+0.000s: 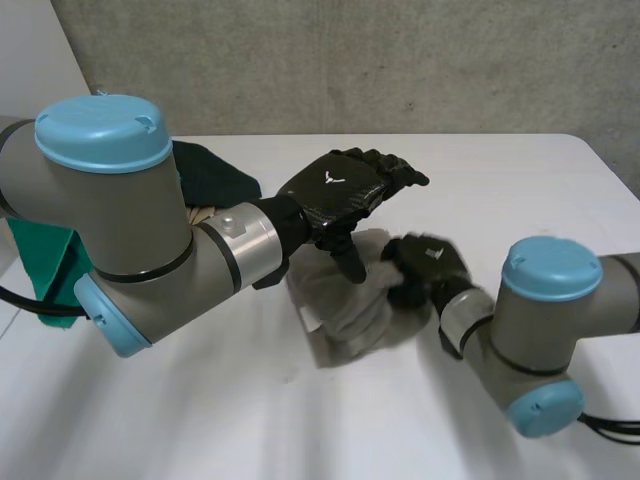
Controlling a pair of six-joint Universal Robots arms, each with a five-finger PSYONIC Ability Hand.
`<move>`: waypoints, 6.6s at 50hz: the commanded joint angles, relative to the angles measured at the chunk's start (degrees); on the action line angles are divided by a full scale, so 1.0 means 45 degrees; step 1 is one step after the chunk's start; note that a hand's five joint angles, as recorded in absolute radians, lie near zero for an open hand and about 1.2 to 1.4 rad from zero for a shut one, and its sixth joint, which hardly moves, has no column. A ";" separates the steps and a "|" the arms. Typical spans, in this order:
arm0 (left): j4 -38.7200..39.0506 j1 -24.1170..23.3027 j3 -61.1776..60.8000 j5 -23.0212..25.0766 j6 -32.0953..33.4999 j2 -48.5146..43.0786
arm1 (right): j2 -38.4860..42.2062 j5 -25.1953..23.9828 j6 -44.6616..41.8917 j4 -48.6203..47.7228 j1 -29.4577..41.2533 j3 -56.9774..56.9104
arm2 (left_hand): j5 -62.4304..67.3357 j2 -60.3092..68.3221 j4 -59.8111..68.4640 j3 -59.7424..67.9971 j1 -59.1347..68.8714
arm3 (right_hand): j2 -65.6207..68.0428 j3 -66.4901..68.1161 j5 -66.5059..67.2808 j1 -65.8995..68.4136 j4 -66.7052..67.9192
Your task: Fold the laundry.
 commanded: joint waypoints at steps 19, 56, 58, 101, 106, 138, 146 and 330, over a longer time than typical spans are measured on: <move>0.0090 -0.0123 0.0276 -0.0021 -0.0166 0.0584 | 0.6137 0.0997 -0.1783 0.2296 -0.5782 -1.1341 | -0.0412 -0.0215 -0.0162 -0.0267 0.0094 | 0.3810 0.3796 0.3519 0.5436 0.2572; 0.0090 -0.0456 0.0120 -0.0060 -0.0440 0.0876 | 0.6281 0.0413 -0.6783 0.4117 -0.8791 -1.3677 | -0.0338 -0.0141 -0.0088 -0.0193 0.0168 | -1.1745 -1.1759 -1.2036 -1.0119 -1.2983; 0.0090 -0.0417 0.0120 -0.0079 -0.0440 0.0994 | 0.5305 -0.0017 -0.6784 0.3610 -0.8733 -1.2253 | -0.0337 -0.0141 -0.0088 -0.0192 0.0169 | -1.1745 -1.1759 -1.2036 -1.0119 -1.2983; 0.3136 0.7809 0.3833 -0.4648 0.3472 -0.3428 | -0.4133 -0.3183 -0.9557 -0.0358 -0.4436 0.2950 | 1.4946 1.5143 1.5196 1.5091 1.5452 | -1.1745 -1.1759 -1.2036 -1.0119 -1.2983; 0.3332 0.6774 0.2992 -0.4786 0.1828 -0.1040 | -0.4289 -0.3125 -0.9538 -0.0378 -0.4455 0.2930 | 1.4946 1.5143 1.5196 1.5091 1.5452 | -1.1745 -1.1759 -1.2036 -1.0119 -1.2983; 0.2025 -0.0240 0.0687 -0.4318 -0.0538 -0.3126 | -0.5598 -0.2206 -0.6998 0.0813 -0.5256 0.2775 | 1.4946 1.5143 1.5196 1.5091 1.5452 | -1.1745 -1.1759 -1.2036 -1.0119 -1.2983; 0.1496 -0.0221 -0.0230 -0.4396 -0.0342 -0.1685 | -0.5287 -0.2925 -0.6882 0.2432 -0.5373 0.2072 | 0.9180 0.9376 0.9429 0.9324 0.9686 | -1.1745 -1.1759 -1.2036 -1.0119 -1.2983; 0.3722 0.0835 -0.7182 -0.4572 -0.3448 0.3006 | -0.7200 -0.1738 -0.6334 0.4310 -0.1838 -0.3319 | 0.2840 0.3037 0.3090 0.2985 0.3346 | 0.3810 0.3796 0.3519 0.5436 0.2572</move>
